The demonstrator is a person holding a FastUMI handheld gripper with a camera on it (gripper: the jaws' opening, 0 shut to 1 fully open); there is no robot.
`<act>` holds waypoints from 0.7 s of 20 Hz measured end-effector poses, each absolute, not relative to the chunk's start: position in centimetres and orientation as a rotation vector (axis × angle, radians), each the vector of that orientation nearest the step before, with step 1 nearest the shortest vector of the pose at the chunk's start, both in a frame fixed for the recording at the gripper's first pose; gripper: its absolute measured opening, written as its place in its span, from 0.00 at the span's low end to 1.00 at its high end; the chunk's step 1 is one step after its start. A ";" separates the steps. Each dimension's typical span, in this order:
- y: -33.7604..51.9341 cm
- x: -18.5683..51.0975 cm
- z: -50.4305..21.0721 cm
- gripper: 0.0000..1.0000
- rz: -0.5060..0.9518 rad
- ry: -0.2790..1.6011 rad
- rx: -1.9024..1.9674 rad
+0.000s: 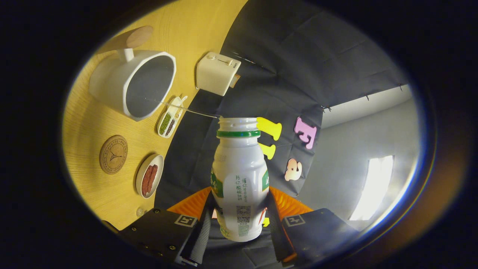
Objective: Take the bottle from table, then pour the juice into the cup, finally place the bottle on the coaster
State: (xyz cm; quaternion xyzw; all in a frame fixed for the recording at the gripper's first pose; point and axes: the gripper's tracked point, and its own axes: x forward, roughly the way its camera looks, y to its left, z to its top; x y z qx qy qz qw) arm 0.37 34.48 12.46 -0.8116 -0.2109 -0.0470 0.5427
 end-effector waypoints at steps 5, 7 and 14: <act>35.1 0.2 12.9 0.69 -0.120 -0.526 -1.958; 35.4 0.1 13.1 0.69 -0.123 -0.539 -1.975; 36.3 -0.4 13.5 0.69 -0.139 -0.594 -2.037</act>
